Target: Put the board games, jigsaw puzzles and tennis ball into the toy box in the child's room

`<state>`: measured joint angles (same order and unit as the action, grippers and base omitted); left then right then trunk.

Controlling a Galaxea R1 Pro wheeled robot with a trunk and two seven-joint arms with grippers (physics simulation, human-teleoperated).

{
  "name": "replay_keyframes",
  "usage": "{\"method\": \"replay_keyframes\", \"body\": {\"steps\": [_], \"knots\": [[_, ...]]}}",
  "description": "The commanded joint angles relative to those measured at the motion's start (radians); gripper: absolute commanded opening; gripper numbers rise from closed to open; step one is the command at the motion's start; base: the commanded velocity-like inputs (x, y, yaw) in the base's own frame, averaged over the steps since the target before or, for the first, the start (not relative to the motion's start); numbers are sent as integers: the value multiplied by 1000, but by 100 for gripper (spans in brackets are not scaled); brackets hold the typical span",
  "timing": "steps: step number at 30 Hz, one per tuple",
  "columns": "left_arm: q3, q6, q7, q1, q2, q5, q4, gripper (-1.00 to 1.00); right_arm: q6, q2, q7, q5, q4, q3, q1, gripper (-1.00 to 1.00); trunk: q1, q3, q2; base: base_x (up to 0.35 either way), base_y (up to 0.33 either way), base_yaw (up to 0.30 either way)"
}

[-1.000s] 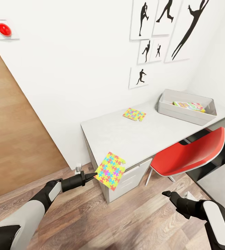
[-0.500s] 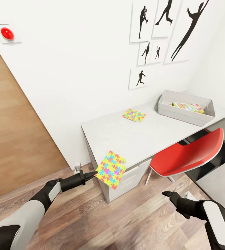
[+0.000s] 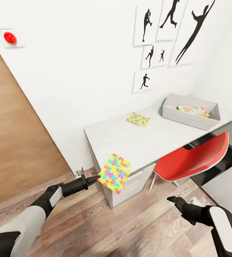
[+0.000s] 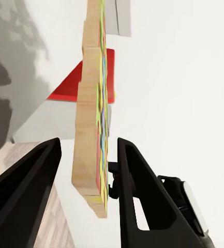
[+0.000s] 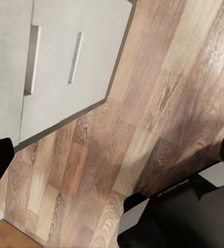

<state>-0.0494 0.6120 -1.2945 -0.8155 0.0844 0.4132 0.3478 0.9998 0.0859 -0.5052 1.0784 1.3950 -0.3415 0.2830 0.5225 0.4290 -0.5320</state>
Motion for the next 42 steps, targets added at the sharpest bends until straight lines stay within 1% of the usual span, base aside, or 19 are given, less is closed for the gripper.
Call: {"method": "replay_keyframes", "body": {"steps": [1,19,38,41,42], "knots": [[-1,9,-2,-1,0,1,0,-100,3,0,-10,11,1,-1,1,100,-4,-2,6,0,0,0],[-1,9,-3,-1,1,1,0,-100,2,0,-10,11,1,-1,1,100,-73,-58,132,0,0,0],[-3,12,-4,-1,1,1,1,-100,4,2,-9,11,2,-1,1,100,-73,-58,132,0,0,0],[-4,19,-4,-1,1,1,2,-100,4,2,-9,11,2,-1,1,100,-73,-58,132,0,0,0],[-4,33,-5,-1,1,1,4,-100,4,2,-8,11,2,-2,1,100,-73,-58,132,0,0,0]]}}
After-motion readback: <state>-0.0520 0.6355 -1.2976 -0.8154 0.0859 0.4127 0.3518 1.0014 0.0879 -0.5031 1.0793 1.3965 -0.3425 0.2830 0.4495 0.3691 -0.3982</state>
